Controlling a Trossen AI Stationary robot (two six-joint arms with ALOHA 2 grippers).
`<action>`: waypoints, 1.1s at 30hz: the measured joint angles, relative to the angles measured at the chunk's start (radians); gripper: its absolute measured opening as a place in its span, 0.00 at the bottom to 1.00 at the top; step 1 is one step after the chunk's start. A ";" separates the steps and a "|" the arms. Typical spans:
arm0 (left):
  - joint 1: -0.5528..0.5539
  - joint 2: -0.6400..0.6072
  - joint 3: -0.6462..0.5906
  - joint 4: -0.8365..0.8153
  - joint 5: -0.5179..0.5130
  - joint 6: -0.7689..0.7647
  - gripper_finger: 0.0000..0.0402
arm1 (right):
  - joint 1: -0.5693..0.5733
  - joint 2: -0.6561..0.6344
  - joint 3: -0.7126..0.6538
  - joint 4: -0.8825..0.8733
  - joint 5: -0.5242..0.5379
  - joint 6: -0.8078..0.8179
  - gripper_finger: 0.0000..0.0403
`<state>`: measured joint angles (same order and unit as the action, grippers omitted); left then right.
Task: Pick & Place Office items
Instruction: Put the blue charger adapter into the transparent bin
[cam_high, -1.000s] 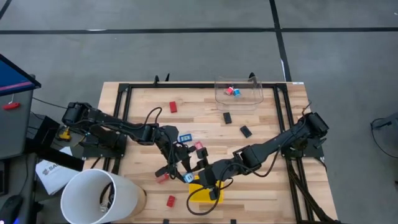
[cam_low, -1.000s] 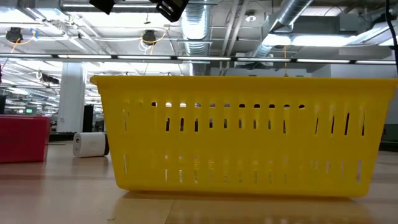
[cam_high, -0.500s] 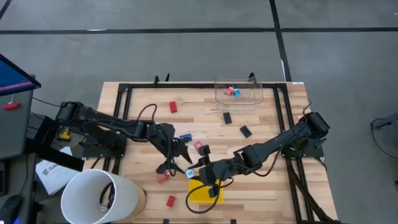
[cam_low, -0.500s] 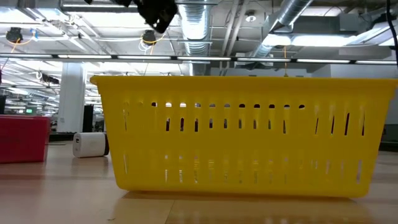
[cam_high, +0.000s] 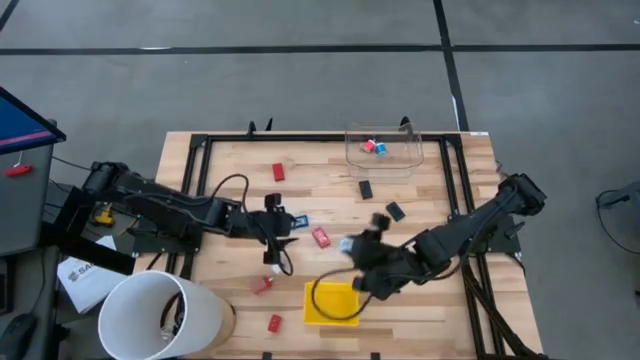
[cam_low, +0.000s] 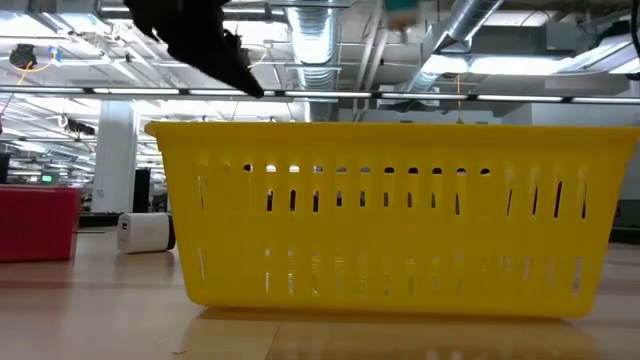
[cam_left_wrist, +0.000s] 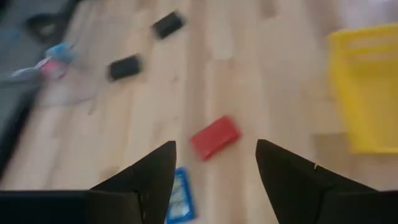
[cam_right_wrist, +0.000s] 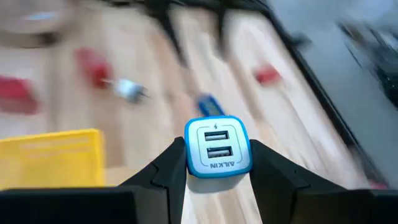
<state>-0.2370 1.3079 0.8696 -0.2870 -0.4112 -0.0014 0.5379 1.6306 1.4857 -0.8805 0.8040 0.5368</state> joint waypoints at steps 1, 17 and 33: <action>0.002 0.000 -0.011 0.009 -0.044 -0.006 0.53 | -0.003 -0.012 0.000 -0.075 0.025 0.088 0.33; 0.127 -0.022 -0.056 0.124 -0.097 0.057 0.50 | -0.444 -0.362 -0.342 -0.376 0.062 0.696 0.33; 0.104 -0.153 -0.101 0.132 -0.022 0.095 0.50 | -1.172 -0.259 -0.488 0.242 -0.511 0.129 0.33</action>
<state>-0.1327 1.1545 0.7688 -0.1547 -0.4329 0.0937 -0.6340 1.3717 0.9975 -0.6383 0.2931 0.6658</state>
